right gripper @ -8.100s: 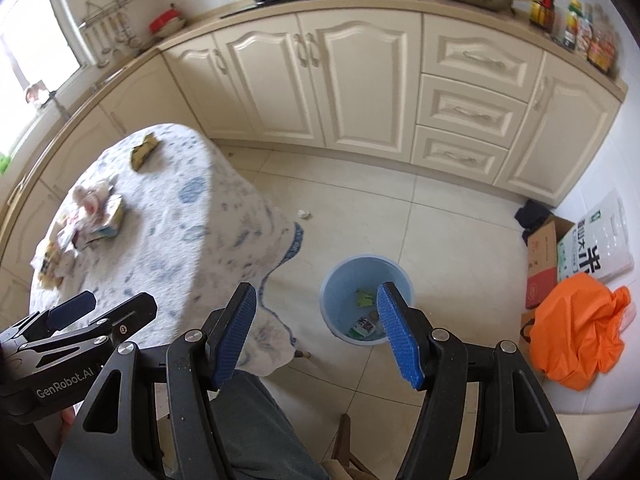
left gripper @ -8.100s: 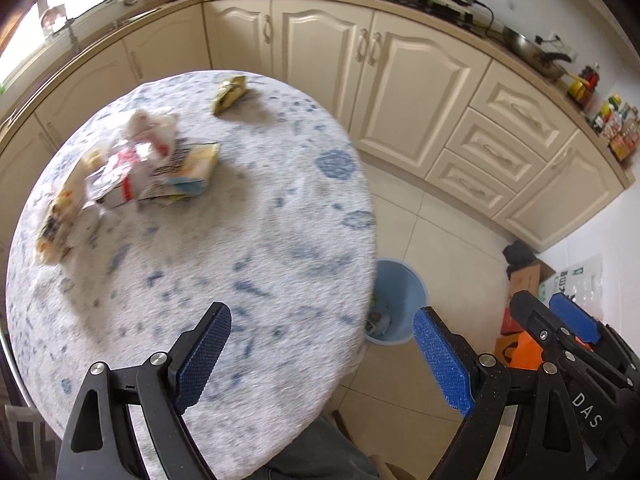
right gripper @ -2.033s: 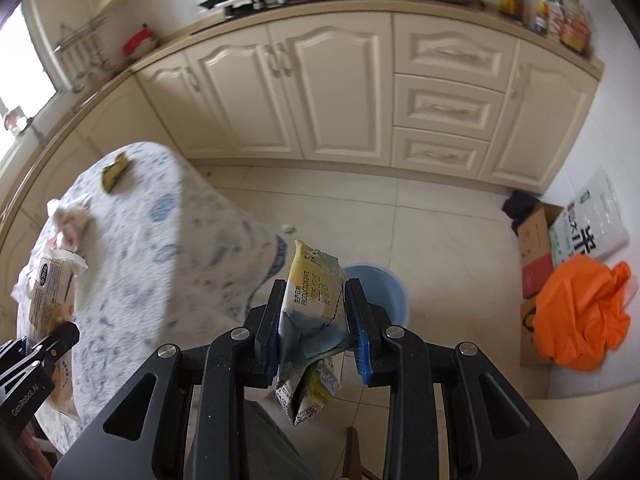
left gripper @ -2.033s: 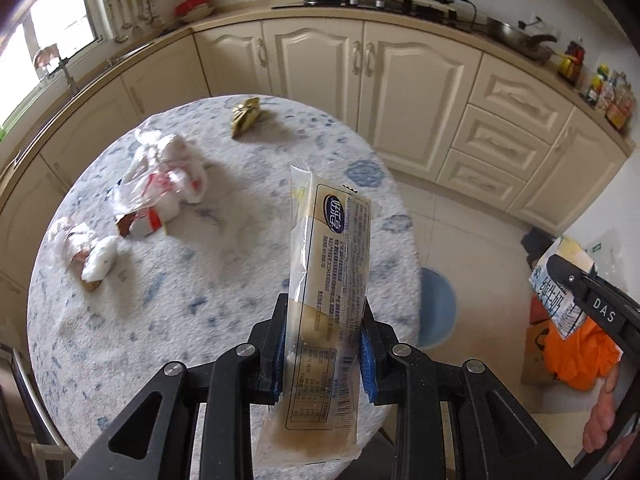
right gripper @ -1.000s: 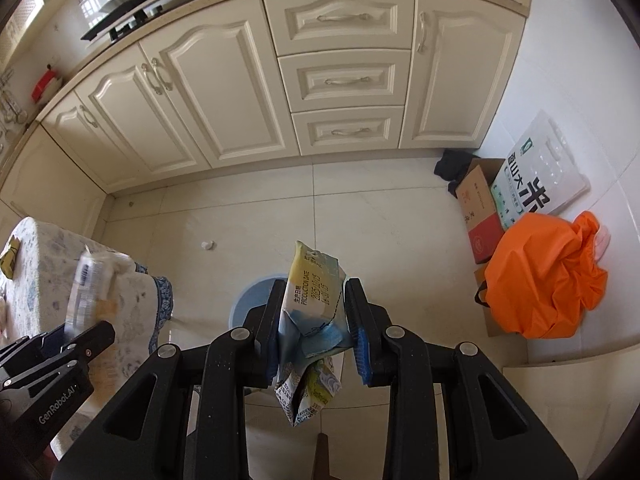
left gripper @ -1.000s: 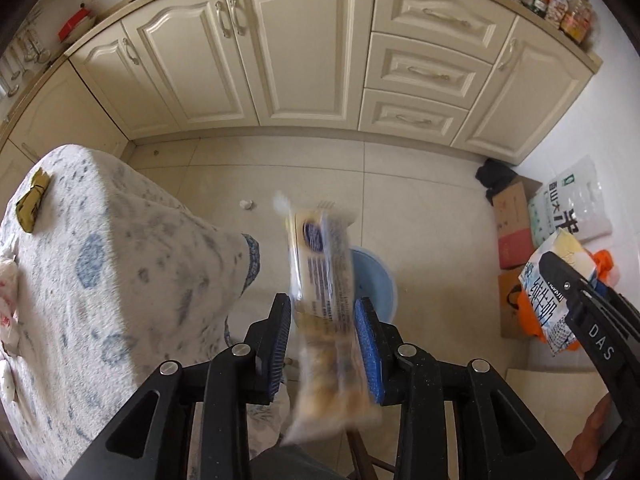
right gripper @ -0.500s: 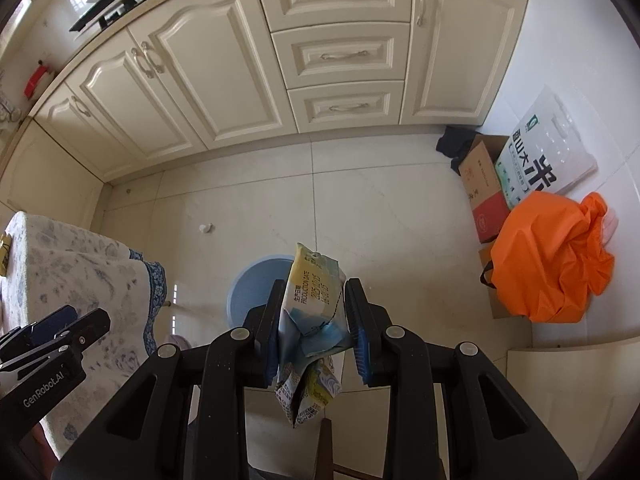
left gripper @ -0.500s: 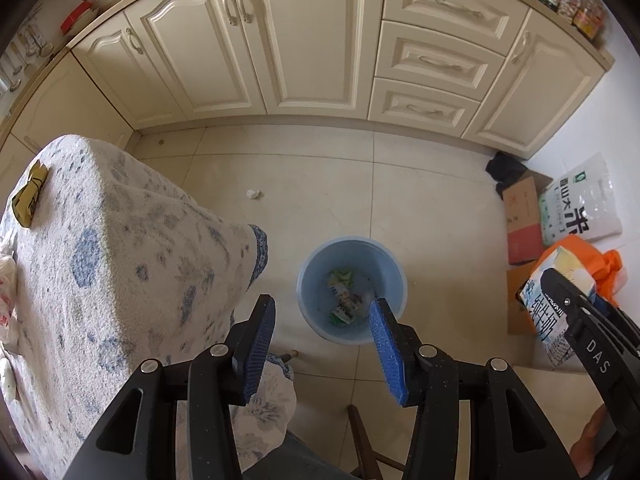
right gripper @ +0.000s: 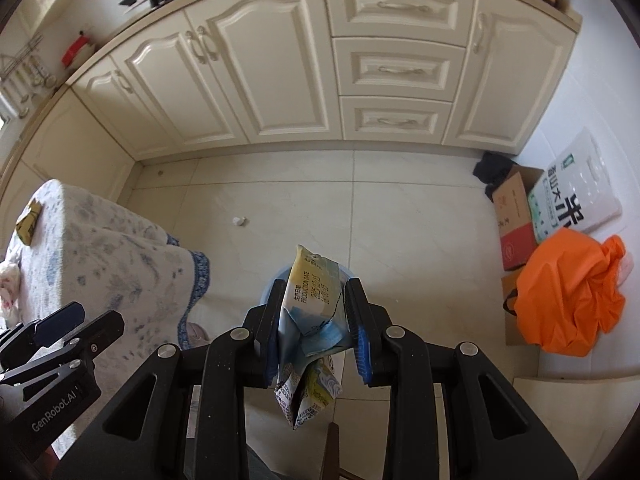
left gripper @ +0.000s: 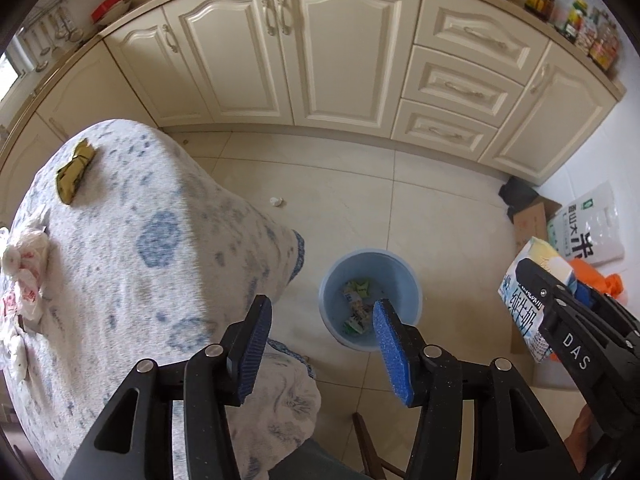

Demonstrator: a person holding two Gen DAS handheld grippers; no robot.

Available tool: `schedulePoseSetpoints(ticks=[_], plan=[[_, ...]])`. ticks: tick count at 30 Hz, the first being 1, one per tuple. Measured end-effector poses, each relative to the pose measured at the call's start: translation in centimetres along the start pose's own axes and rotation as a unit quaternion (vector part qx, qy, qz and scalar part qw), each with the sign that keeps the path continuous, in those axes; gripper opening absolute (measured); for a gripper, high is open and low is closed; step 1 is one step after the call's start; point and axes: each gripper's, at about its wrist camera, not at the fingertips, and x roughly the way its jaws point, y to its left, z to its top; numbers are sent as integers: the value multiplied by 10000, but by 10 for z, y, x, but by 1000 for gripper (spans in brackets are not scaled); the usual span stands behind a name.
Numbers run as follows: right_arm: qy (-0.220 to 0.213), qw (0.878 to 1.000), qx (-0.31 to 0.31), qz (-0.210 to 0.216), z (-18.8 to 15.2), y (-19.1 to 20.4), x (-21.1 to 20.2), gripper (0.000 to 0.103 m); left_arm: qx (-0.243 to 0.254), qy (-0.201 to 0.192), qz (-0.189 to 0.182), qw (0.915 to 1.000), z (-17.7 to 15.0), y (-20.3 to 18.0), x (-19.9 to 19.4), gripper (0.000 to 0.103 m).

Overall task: Collect trash
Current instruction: 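Open the right tool over the bucket to drop the snack package, then move both open tools back over the table toward the remaining trash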

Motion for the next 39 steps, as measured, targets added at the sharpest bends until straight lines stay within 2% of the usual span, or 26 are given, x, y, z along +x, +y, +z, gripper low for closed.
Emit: schedulePoseSetpoints(ticks=[1,3,5,6,9,17,39], plan=[[5,10000,-29,38,1,4,0,31,-51,-24,31,10000,-2,4,-2,50],[108,9998,-71,125,4,13,1,38,-128,-39,70,9999,-4,11,-7,50],[192,9996,-71,199,6,19,2,67,-209,-39,80,9997,-7,16,-9,50],[149,9996,-67,211,6,20,2,69,-241,-45,90,9997,-9,19,-11,50],[137,9998,-131,71,4,27,2,71,-292,-54,165,9994,-11,25,-14,50],[264,9994,-183,87,-2,31,3,71,-390,-45,90,9992,-12,33,-18,50],[235,9995,-181,83,-15,28,-15,71,-400,-150,99,9990,-29,34,-44,51]])
